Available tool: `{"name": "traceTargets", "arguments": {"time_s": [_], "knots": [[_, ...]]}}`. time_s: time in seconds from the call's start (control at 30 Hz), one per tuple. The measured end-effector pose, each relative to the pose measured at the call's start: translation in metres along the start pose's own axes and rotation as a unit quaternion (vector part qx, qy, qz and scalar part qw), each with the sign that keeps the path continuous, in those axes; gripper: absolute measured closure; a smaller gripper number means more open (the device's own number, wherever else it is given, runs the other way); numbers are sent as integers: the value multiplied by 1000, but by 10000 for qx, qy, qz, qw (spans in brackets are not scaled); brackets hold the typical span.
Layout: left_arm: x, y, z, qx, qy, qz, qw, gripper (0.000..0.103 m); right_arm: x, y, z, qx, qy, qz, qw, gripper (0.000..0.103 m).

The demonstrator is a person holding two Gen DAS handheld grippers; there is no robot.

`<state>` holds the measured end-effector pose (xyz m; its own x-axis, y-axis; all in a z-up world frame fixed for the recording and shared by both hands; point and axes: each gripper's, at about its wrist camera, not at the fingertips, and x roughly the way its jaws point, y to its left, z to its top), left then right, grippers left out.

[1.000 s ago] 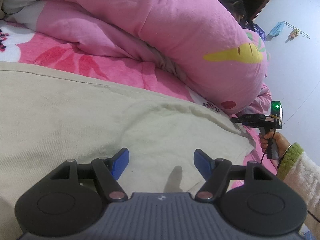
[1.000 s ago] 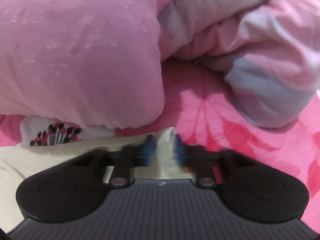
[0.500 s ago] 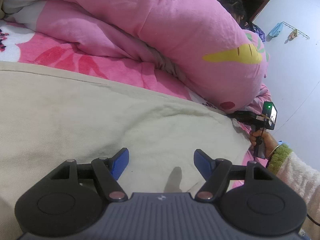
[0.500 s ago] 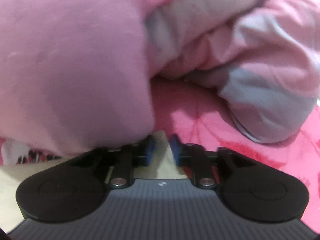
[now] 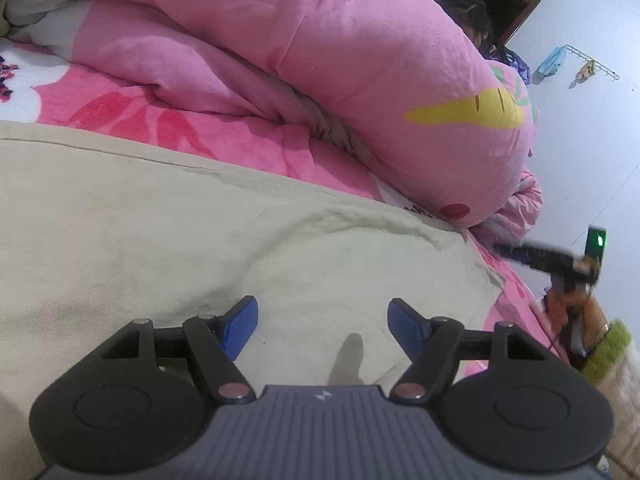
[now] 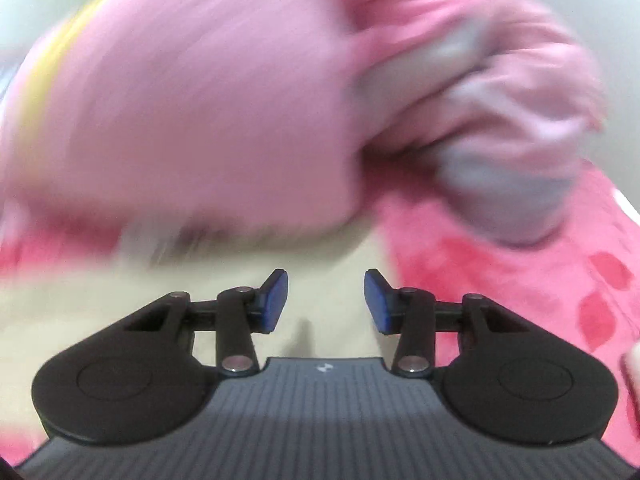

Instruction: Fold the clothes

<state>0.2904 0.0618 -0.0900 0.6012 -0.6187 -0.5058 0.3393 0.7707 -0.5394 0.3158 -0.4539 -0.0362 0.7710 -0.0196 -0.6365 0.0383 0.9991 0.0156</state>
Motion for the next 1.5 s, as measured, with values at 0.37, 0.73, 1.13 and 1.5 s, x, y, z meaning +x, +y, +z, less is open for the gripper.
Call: {"name": "traceTargets", "arguments": {"time_s": [0.37, 0.73, 1.13, 1.5], "knots": [[0, 2, 0, -61, 3, -38, 10000, 30, -30, -38, -26, 527, 281, -1605, 9852, 91], [-1, 3, 0, -98, -6, -64, 9999, 30, 24, 156, 36, -1038, -126, 387, 9938, 90], [-1, 4, 0, -114, -6, -91, 9999, 28, 54, 147, 24, -520, 487, 318, 9970, 86], [-1, 5, 1, -138, -10, -96, 9999, 28, 107, 168, 55, -585, 348, -243, 9974, 88]]}}
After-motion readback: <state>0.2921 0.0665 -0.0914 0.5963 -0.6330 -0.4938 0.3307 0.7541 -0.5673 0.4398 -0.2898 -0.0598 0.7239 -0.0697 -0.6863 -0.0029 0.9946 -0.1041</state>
